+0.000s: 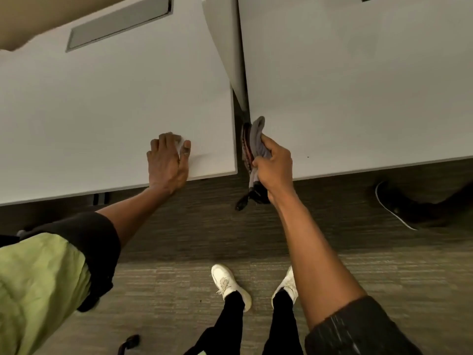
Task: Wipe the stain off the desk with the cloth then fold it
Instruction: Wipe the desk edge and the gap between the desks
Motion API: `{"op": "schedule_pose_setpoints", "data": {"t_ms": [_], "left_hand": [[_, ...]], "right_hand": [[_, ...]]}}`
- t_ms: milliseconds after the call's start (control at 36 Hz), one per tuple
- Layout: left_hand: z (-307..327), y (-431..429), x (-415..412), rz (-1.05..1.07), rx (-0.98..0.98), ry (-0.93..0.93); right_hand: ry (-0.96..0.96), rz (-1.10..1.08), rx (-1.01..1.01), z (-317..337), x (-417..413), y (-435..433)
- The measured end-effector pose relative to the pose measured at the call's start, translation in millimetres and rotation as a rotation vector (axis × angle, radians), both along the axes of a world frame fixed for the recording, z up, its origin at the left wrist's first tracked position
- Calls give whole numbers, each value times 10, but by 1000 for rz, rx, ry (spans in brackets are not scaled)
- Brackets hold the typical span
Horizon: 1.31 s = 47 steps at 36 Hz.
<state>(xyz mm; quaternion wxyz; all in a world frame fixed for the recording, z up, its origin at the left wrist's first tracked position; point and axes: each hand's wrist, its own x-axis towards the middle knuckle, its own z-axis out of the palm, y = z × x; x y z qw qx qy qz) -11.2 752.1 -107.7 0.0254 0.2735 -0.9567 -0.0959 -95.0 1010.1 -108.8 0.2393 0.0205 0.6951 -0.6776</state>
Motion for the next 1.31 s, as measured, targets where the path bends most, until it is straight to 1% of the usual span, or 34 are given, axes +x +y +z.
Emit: {"op": "schedule_pose_setpoints", "data": {"t_ms": [111, 167, 250, 333, 417, 528, 667, 778, 833, 917, 972, 1083, 1222, 1306], "left_hand": [[127, -76, 86, -106, 44, -37], [186, -138, 122, -147, 65, -35], [225, -269, 195, -88, 111, -20], [221, -424, 343, -11, 117, -36], [206, -635, 518, 57, 144, -93], [200, -1000, 749, 58, 115, -157], [182, -1334, 915, 54, 110, -280], [157, -1451, 998, -33, 114, -314], [96, -1447, 1034, -63, 112, -298], [13, -1468, 1070, -84, 128, -250], [-28, -1512, 1084, -97, 120, -223], [-93, -1641, 1144, -153, 105, -195], [-121, -1930, 1281, -275, 101, -138], [-115, -2096, 1355, -363, 105, -129]], "right_hand": [[124, 104, 89, 49, -385, -215], [139, 152, 121, 83, -486, -328], [193, 235, 204, 115, -453, -433], [318, 267, 288, 100, -245, -404], [429, 272, 367, 133, 77, -289], [481, 282, 443, 252, 573, -231], [588, 363, 691, 333, 948, -363], [617, 361, 904, 368, 1020, -663], [598, 350, 1017, 401, 1060, -848], [545, 321, 1109, 451, 1130, -1072], [548, 315, 1154, 477, 1206, -1212], [579, 386, 1202, 556, 1471, -1656], [636, 485, 1210, 599, 1798, -2323], [680, 548, 1188, 566, 1958, -2574]]}}
